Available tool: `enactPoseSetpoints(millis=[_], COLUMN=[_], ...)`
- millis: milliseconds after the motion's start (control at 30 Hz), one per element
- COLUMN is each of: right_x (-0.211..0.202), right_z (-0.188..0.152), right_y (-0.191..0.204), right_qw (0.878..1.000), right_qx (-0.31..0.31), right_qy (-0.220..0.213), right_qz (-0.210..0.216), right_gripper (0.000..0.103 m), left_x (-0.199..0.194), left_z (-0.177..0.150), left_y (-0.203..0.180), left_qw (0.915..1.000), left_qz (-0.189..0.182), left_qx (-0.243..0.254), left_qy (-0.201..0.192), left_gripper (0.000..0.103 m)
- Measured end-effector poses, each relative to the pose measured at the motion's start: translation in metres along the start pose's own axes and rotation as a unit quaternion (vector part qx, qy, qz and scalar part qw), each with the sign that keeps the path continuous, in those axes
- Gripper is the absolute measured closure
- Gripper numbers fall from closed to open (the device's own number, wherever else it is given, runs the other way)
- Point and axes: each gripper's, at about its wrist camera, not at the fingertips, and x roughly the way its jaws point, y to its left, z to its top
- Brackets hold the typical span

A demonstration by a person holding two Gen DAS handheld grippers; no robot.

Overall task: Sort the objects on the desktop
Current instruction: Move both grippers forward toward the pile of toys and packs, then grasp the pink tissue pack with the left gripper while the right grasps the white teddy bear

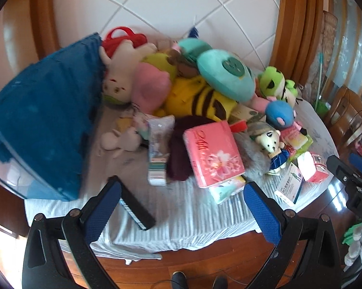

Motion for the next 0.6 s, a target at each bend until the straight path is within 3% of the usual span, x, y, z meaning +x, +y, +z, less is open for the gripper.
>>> enactPoseSetpoints(millis=[200, 600], right_x=[0.048, 0.136], right_z=[0.007, 0.016], right_y=[-0.026, -0.042], right_qw=[0.999, 0.991], right_qx=[-0.014, -0.074], right_qy=[0.035, 0.057], right_qz=[0.035, 0.092], right_gripper=[0.026, 0.027], left_x=[0.038, 0.119], left_z=[0.004, 0.0], left_y=[-0.031, -0.067], left_qw=[0.9992, 0.9931], left_qz=[0.018, 0.068], left_qx=[-0.031, -0.088], left_qy=[0.019, 0.038], left_gripper=[0.0, 0.0])
